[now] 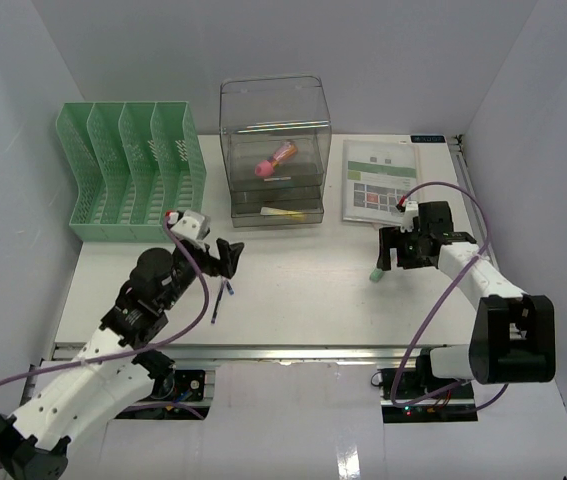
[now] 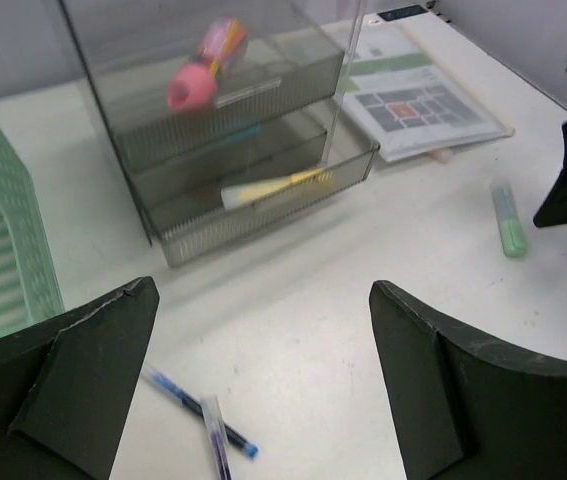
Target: Organize the desk
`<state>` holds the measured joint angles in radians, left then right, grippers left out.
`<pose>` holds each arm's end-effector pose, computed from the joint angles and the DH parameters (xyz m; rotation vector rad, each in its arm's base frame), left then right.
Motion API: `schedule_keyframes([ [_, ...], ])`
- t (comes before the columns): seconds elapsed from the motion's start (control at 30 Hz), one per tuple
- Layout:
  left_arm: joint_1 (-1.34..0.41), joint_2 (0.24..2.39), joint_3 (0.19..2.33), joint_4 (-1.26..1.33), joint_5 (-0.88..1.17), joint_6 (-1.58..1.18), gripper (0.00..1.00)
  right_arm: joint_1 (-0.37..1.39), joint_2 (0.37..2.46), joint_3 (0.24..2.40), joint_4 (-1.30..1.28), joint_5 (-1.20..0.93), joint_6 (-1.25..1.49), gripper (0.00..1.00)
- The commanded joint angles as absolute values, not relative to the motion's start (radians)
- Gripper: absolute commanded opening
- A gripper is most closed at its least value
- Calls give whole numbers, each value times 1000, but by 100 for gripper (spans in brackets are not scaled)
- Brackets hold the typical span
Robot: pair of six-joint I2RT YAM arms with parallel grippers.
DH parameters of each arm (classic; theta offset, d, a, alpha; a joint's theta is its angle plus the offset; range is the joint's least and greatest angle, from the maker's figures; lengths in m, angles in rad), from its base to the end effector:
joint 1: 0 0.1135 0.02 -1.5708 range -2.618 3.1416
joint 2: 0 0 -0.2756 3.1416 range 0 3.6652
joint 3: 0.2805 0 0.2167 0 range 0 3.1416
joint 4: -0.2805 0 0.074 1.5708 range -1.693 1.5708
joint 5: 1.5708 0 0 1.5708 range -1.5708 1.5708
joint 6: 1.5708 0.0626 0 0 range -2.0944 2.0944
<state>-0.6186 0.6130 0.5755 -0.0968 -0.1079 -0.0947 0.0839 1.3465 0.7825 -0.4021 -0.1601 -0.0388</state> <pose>0.1179 -0.0756 0.3060 0.3674 1.6842 -0.4383 0.2423 0.0304 0.2099 -0.2185 2.5236 0.2209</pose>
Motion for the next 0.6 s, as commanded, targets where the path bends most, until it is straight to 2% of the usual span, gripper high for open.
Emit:
schedule_keyframes([
  [0.0,-617,477,513,-166,-185,-199,98,92,1449,867,-362,-172,102,91],
  [0.2,-617,355,503,-211,-204,-198,98,92,1543,901,-359,-115,131,96],
  [0.27,-617,357,509,-217,-201,-200,98,94,1554,898,-352,-66,122,94],
  [0.5,-617,394,523,-229,-160,-209,98,122,1568,870,-319,-6,80,69],
  [0.57,-617,409,528,-234,-154,-208,98,131,1570,867,-317,20,63,66],
])
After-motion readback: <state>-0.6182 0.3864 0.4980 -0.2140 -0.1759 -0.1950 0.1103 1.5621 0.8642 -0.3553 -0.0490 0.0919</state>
